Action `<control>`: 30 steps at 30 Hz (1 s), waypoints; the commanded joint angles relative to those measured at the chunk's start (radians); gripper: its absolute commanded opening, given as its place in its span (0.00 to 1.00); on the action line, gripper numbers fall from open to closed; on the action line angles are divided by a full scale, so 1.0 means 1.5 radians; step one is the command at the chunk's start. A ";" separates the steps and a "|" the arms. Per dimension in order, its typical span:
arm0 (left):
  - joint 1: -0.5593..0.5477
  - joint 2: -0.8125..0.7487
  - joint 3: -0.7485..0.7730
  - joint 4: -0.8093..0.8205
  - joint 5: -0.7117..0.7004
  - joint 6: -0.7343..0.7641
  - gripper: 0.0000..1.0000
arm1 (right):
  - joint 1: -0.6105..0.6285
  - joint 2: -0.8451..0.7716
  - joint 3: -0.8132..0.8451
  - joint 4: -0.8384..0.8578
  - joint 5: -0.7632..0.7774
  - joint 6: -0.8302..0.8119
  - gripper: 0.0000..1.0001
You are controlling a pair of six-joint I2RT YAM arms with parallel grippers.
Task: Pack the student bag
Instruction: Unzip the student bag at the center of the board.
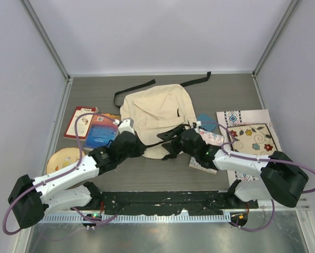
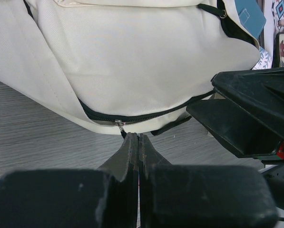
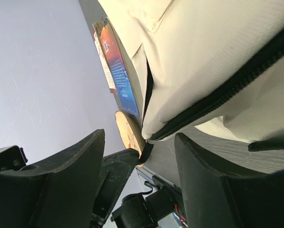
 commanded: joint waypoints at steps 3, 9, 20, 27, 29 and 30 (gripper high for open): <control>0.001 -0.007 0.015 0.017 -0.003 0.012 0.00 | 0.007 0.039 0.056 -0.025 0.045 0.015 0.65; 0.001 -0.014 0.016 0.012 -0.007 0.014 0.00 | 0.012 0.070 0.079 -0.046 0.031 0.021 0.62; 0.001 -0.014 0.030 -0.006 -0.017 0.021 0.00 | 0.014 0.079 0.072 -0.051 0.029 0.004 0.14; 0.018 -0.022 0.058 -0.111 -0.105 0.057 0.00 | 0.004 0.004 0.024 -0.087 0.060 -0.099 0.01; 0.036 -0.022 0.054 -0.139 -0.124 0.067 0.00 | 0.001 -0.011 0.005 -0.097 0.048 -0.116 0.01; 0.056 -0.020 0.051 -0.148 -0.133 0.076 0.00 | 0.001 -0.013 -0.003 -0.094 0.042 -0.119 0.01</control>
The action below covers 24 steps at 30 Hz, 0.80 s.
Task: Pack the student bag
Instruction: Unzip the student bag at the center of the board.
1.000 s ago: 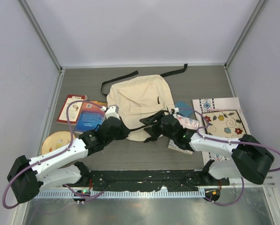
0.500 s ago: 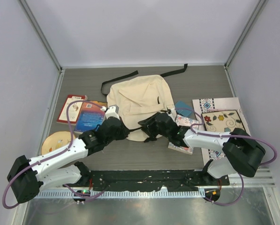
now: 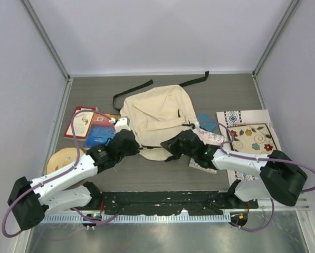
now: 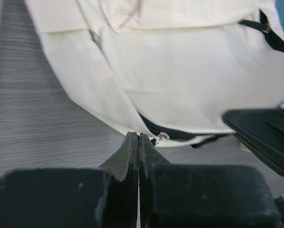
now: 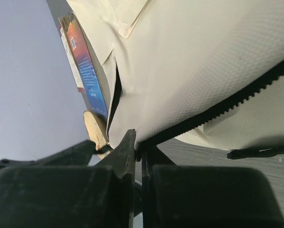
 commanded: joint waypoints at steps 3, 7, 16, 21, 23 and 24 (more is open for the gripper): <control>0.087 -0.007 0.017 -0.072 -0.065 0.058 0.00 | -0.007 -0.033 -0.052 0.004 -0.012 -0.072 0.01; 0.113 0.024 0.021 -0.080 -0.081 0.071 0.00 | -0.007 -0.037 -0.075 0.009 -0.026 -0.083 0.01; 0.209 0.097 0.034 -0.074 -0.085 0.086 0.00 | -0.007 -0.068 -0.104 0.022 -0.023 -0.080 0.01; 0.263 0.138 0.047 -0.031 -0.046 0.107 0.00 | -0.007 -0.063 -0.099 0.029 -0.029 -0.086 0.01; 0.267 0.156 0.054 -0.018 -0.037 0.116 0.00 | -0.007 -0.057 -0.096 0.038 -0.038 -0.090 0.01; 0.268 0.161 0.056 -0.008 -0.040 0.119 0.00 | -0.007 -0.055 -0.094 0.040 -0.039 -0.094 0.01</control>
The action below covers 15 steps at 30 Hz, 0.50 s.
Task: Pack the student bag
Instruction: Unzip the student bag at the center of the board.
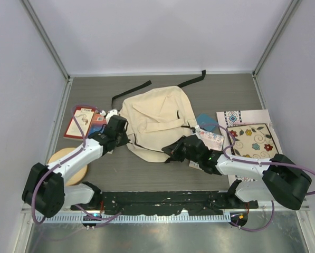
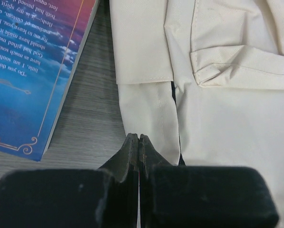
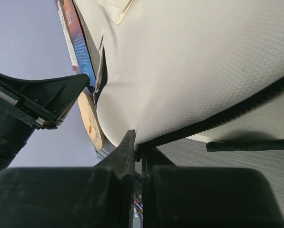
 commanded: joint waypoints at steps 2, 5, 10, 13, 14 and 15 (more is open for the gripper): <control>0.054 0.038 0.029 0.007 -0.090 0.065 0.00 | -0.006 0.002 0.002 -0.039 0.010 -0.045 0.01; 0.086 0.062 0.042 0.023 -0.047 0.071 0.00 | -0.005 0.002 0.010 -0.043 0.007 -0.057 0.01; 0.108 0.088 0.069 0.024 -0.026 0.091 0.00 | -0.005 -0.016 0.008 -0.055 0.013 -0.070 0.01; 0.110 0.098 0.083 0.027 -0.004 0.098 0.00 | -0.006 -0.008 0.008 -0.038 -0.002 -0.078 0.01; 0.110 0.098 0.084 0.026 0.005 0.099 0.00 | -0.004 -0.004 0.008 -0.029 -0.007 -0.079 0.01; 0.110 0.097 0.085 0.025 0.012 0.098 0.00 | -0.005 0.001 0.008 -0.007 -0.017 -0.080 0.01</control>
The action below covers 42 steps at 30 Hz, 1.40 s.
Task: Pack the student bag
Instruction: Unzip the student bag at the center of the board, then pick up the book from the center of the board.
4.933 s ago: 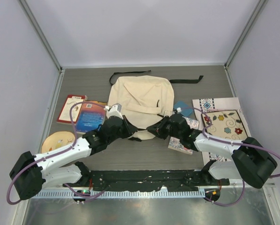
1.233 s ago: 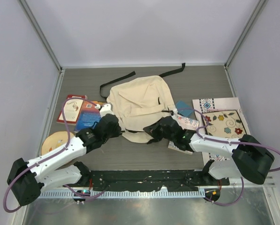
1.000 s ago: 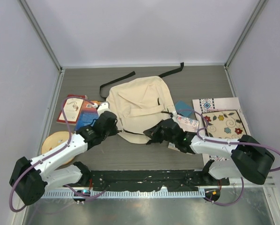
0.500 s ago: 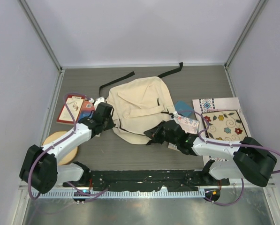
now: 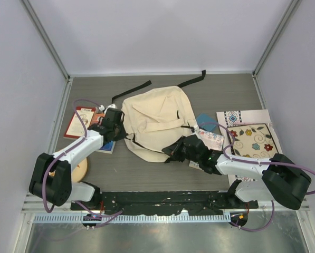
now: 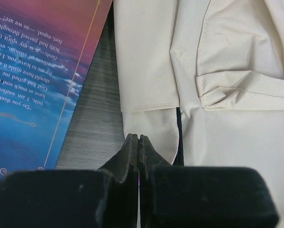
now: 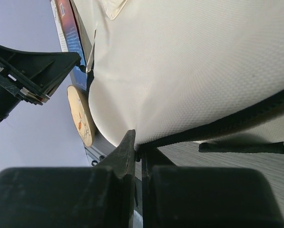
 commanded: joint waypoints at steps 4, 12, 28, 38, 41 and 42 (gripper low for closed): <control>0.030 -0.017 0.021 -0.008 -0.052 0.037 0.22 | -0.005 0.014 0.027 0.018 -0.029 -0.061 0.09; 0.040 -0.115 -0.011 -0.094 -0.087 0.028 0.78 | -0.005 0.020 0.112 -0.030 -0.078 -0.175 0.48; 0.112 -0.208 0.022 -0.170 -0.120 0.059 1.00 | -0.006 -0.136 0.198 -0.208 0.026 -0.333 0.65; 0.307 -0.106 0.084 -0.150 0.024 0.120 1.00 | -0.001 0.099 0.296 -0.085 -0.110 -0.315 0.65; 0.339 -0.060 0.098 -0.146 0.030 0.121 1.00 | 0.009 0.188 0.355 -0.058 -0.123 -0.316 0.65; 0.350 -0.041 0.100 -0.146 0.029 0.118 1.00 | 0.013 0.216 0.385 -0.053 -0.122 -0.309 0.65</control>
